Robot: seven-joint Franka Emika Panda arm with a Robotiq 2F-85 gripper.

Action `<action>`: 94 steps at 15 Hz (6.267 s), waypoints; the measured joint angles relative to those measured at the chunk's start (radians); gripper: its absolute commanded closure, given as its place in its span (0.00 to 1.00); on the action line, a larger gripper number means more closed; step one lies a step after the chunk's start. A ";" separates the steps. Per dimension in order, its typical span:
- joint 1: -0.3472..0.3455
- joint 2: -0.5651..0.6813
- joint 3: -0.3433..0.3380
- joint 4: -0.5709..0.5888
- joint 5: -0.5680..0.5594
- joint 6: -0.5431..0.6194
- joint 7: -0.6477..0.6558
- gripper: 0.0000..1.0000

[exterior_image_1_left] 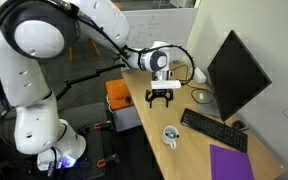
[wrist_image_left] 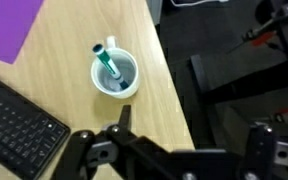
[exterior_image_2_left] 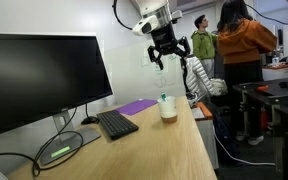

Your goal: Put the marker on the desk

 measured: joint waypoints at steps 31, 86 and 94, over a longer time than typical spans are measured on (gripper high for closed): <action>-0.129 0.326 -0.057 0.135 -0.186 0.258 -0.126 0.63; -0.101 0.245 0.112 -0.005 0.117 0.409 -0.331 0.95; -0.079 0.477 0.139 0.156 0.151 0.464 -0.320 0.53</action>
